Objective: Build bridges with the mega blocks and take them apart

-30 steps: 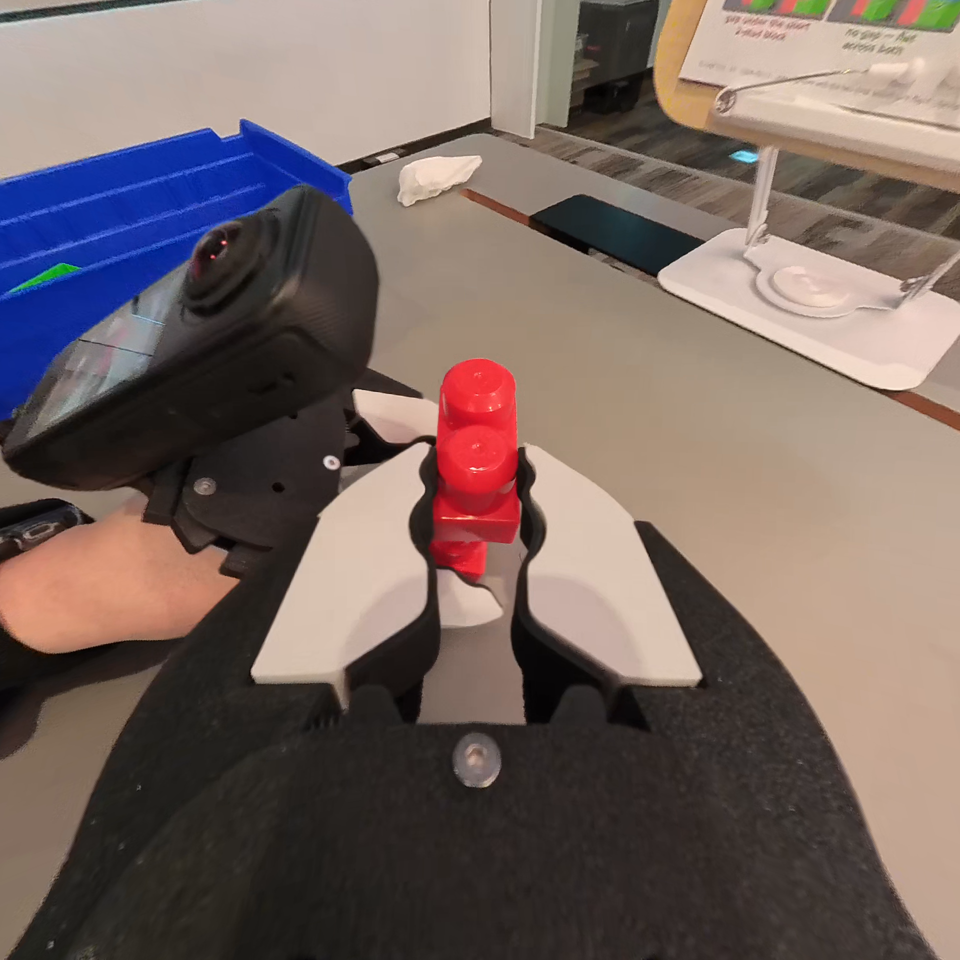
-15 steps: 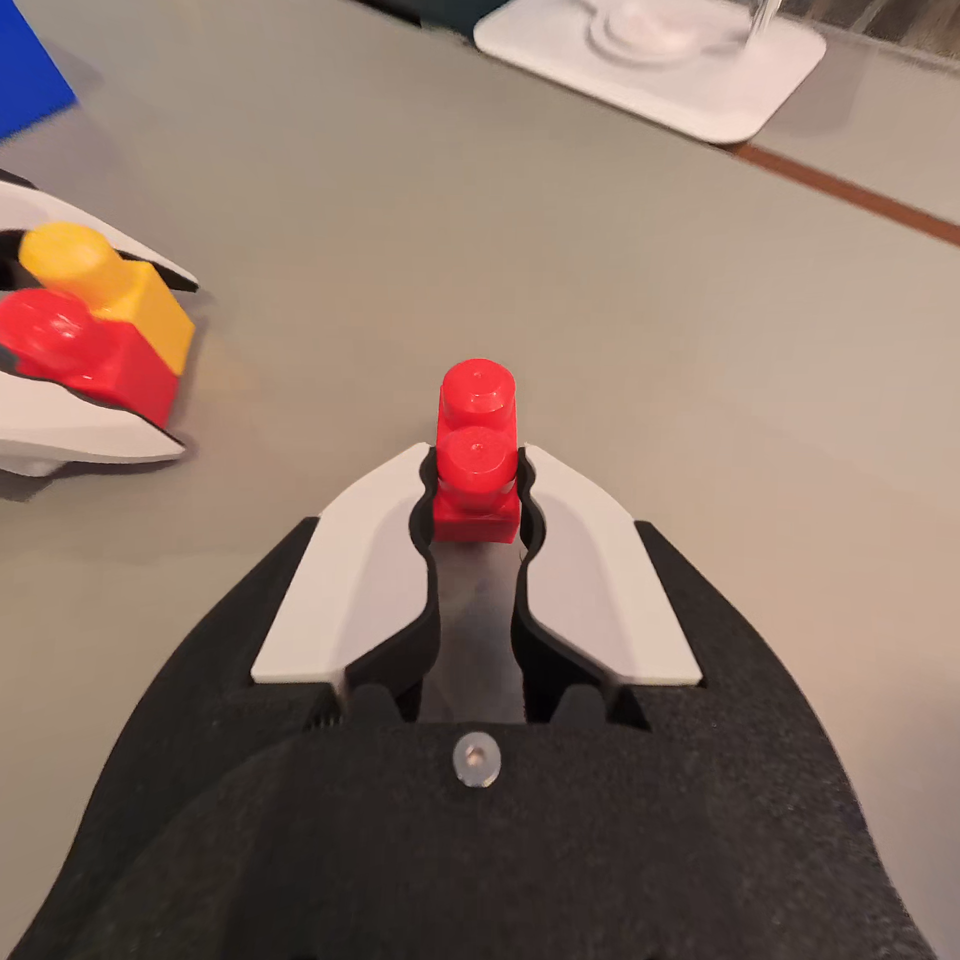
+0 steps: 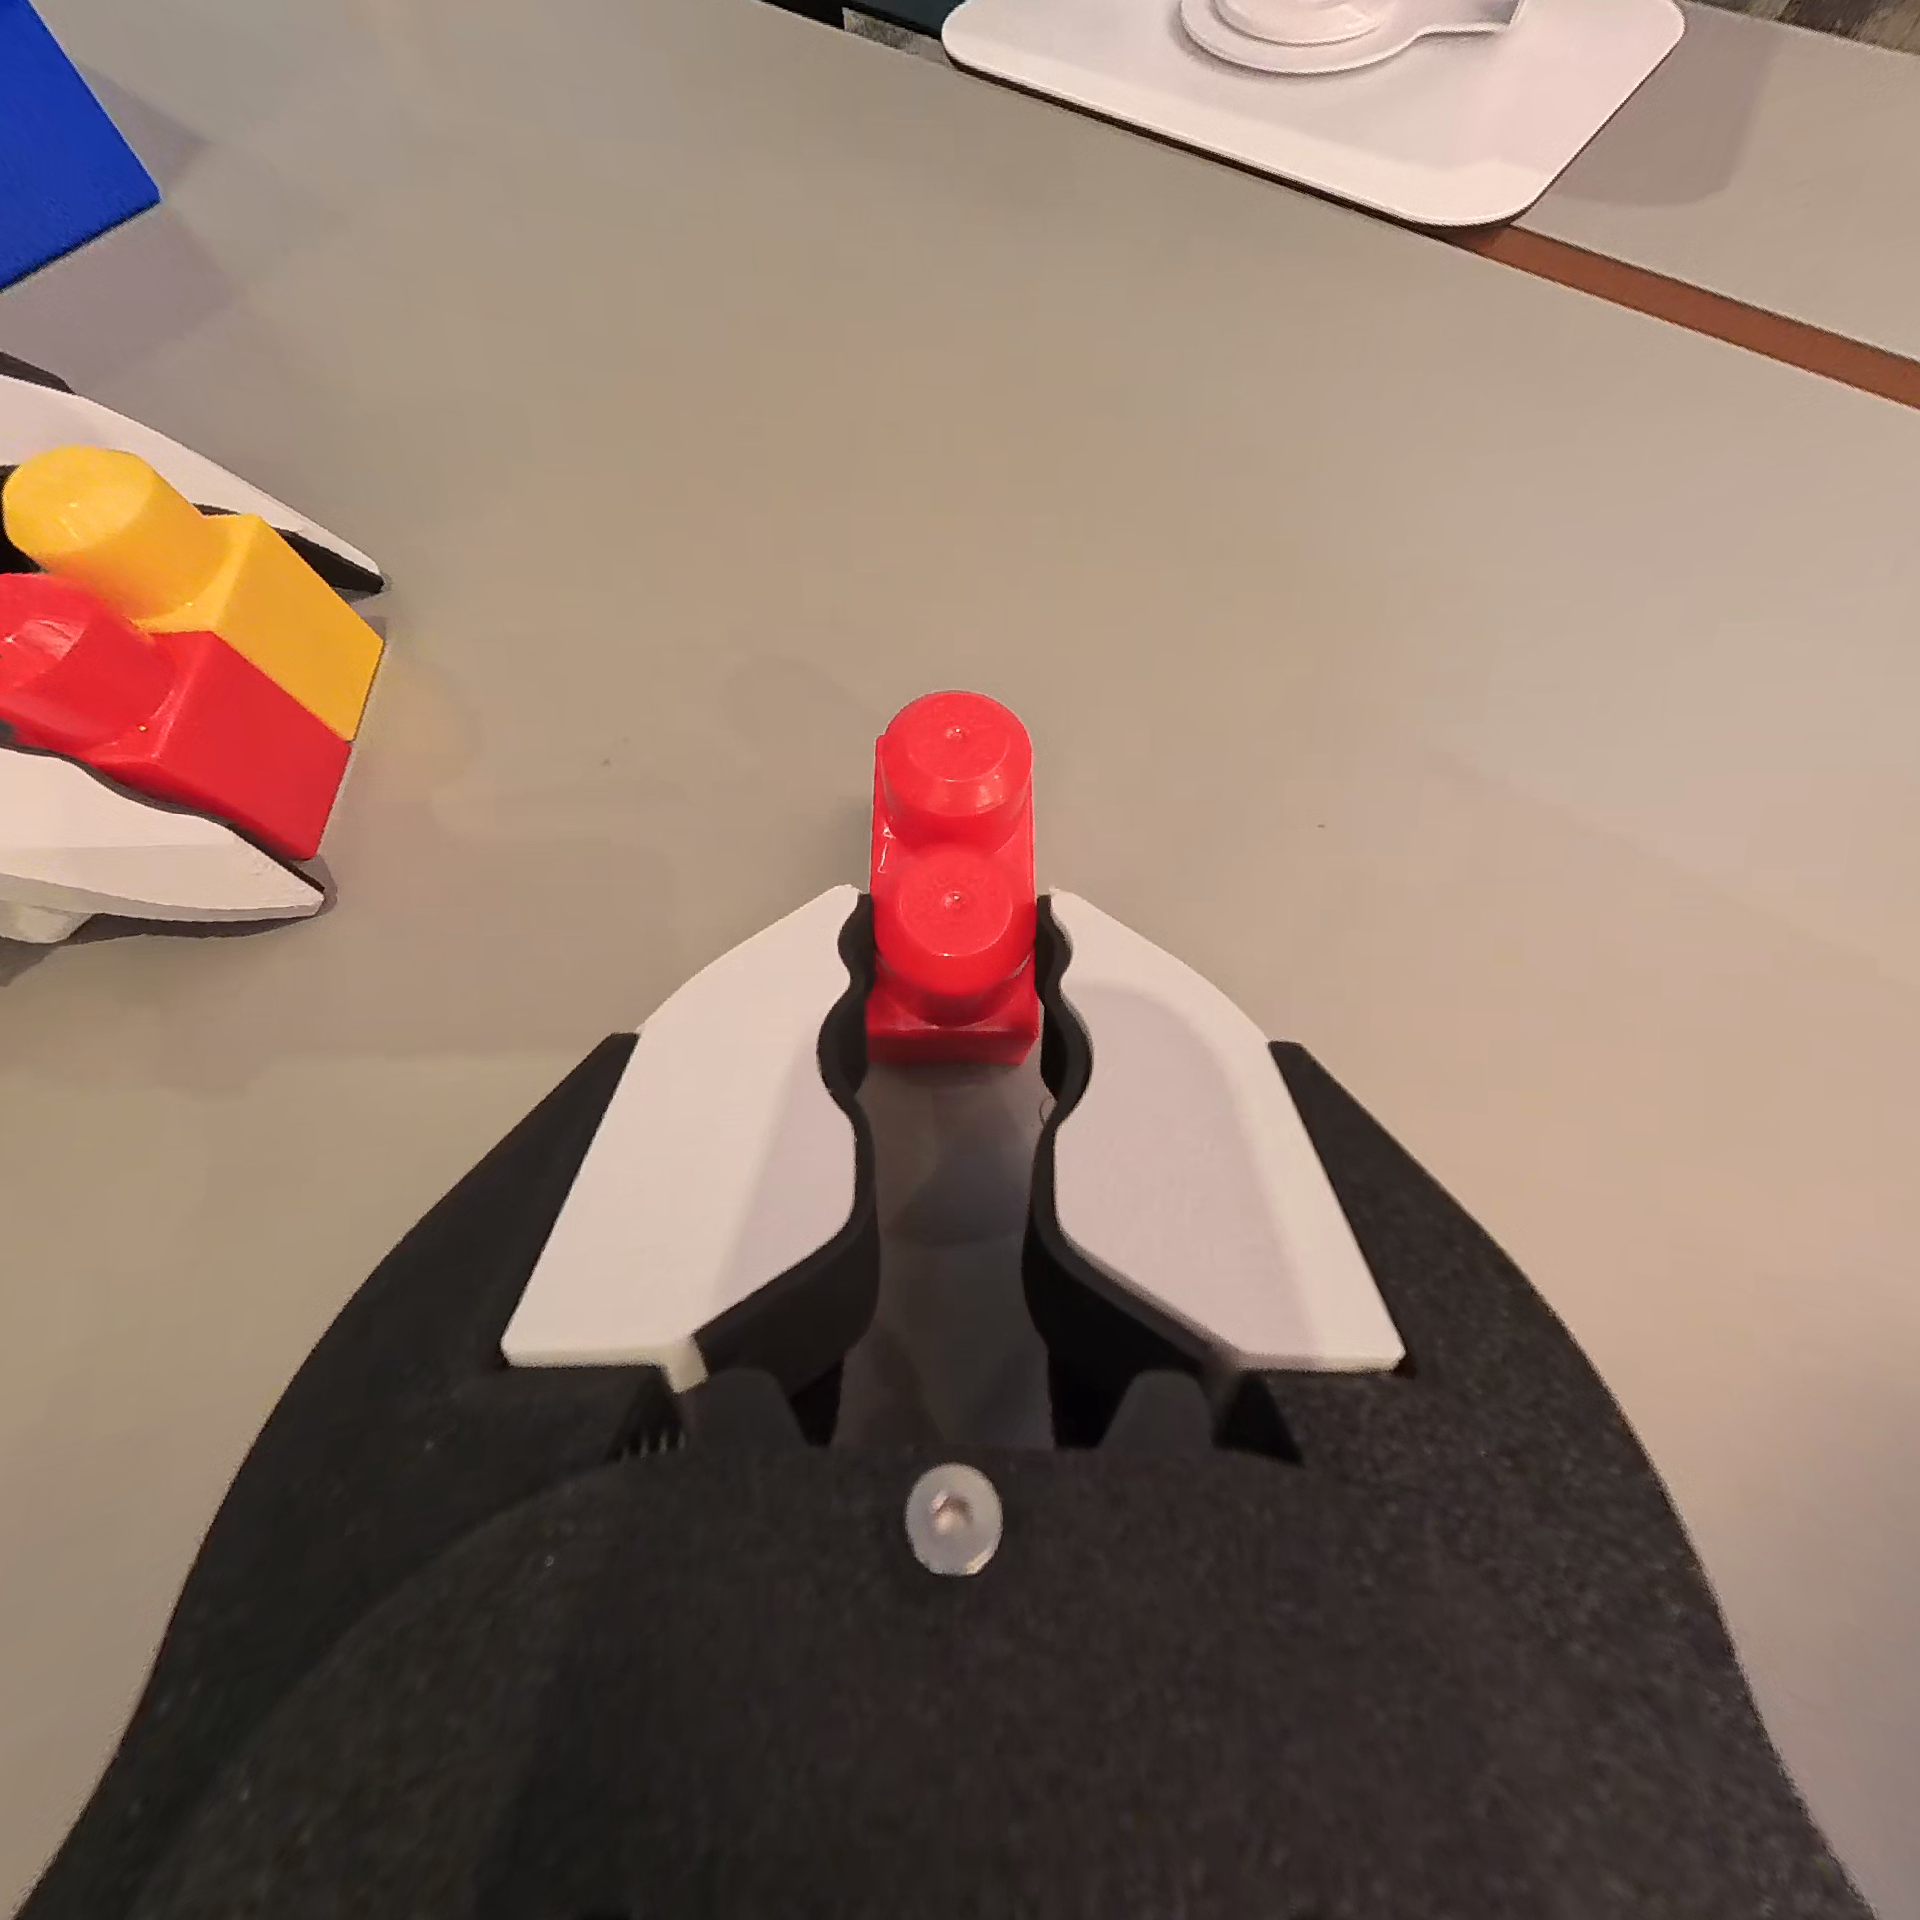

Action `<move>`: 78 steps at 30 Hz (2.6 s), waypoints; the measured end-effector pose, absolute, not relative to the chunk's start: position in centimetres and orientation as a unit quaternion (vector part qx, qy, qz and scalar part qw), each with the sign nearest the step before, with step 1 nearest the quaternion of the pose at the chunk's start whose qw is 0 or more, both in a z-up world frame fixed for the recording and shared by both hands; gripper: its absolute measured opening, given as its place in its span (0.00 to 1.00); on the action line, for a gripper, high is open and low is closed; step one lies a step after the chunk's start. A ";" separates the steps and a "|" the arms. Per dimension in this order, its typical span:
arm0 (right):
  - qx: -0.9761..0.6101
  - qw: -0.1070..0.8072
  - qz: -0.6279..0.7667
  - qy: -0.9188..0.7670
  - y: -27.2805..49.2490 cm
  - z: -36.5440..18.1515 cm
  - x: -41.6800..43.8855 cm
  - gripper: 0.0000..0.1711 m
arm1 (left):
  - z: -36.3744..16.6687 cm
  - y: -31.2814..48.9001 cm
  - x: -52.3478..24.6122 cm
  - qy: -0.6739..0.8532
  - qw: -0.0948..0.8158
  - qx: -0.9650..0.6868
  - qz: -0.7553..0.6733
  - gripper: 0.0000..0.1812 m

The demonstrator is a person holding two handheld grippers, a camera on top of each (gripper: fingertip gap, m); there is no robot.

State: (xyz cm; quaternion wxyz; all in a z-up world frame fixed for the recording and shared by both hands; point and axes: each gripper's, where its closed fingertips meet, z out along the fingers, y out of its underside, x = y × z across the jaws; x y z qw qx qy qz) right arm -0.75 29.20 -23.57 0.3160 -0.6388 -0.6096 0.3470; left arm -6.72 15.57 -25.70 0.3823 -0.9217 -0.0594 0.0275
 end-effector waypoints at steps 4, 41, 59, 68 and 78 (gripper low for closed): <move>-0.632 0.323 0.351 -0.611 29.0 -23.3 -0.8 0.21 | -25.4 15.5 -7.2 -0.063 0.390 -0.917 0.048 0.50; -0.594 0.378 0.407 -0.582 28.9 -19.7 -0.3 0.19 | -26.1 13.5 -6.8 -0.057 0.372 -0.926 0.022 0.63; -0.593 0.371 0.415 -0.582 28.9 -19.7 -0.2 0.16 | -25.8 13.9 -7.1 -0.056 0.381 -0.922 0.024 0.54; -0.593 0.368 0.414 -0.585 28.8 -19.8 -0.2 0.15 | -25.7 14.3 -6.7 -0.064 0.386 -0.920 0.030 0.48; -0.587 0.362 0.421 -0.588 28.4 -19.6 -0.3 0.13 | -25.7 14.4 -6.6 -0.070 0.386 -0.920 0.028 0.48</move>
